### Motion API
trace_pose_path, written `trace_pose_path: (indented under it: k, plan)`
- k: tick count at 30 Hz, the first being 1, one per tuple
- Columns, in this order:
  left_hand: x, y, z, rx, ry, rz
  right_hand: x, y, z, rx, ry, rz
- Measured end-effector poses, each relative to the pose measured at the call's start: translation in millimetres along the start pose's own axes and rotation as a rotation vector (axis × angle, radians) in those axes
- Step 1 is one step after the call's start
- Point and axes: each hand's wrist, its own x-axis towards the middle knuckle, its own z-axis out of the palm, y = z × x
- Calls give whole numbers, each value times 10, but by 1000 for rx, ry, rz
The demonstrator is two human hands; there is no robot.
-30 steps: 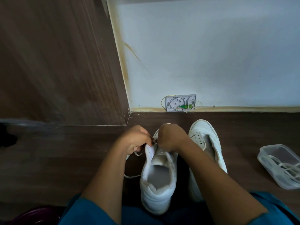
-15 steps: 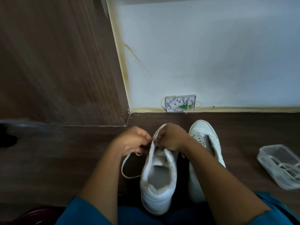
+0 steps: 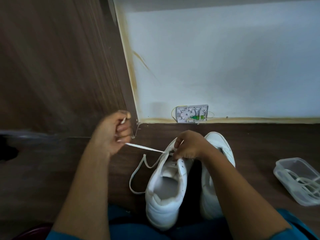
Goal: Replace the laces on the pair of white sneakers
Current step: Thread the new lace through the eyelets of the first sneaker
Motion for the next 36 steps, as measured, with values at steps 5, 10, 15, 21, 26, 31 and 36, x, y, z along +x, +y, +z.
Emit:
trace_pose_path:
  k: [5, 10, 15, 21, 26, 31, 36]
  plan:
    - [57, -171, -357, 1296, 23, -87, 33, 11, 2, 22, -21, -22]
    - [177, -663, 49, 1185, -374, 12, 28, -7, -26, 141, -13, -34]
    - [222, -756, 317, 1089, -339, 28, 32, 43, -49, 109, 26, 0]
    - [229, -540, 150, 1393, -256, 2, 64, 77, -44, -76, -37, 11]
    - [123, -354, -502, 1856, -210, -564, 109, 118, -16, -54, -32, 46]
    - [149, -593, 156, 1196, -272, -11, 93, 101, -9, -72, -32, 24]
    - [183, -756, 466, 1359, -314, 76, 64, 105, -20, -91, -34, 0]
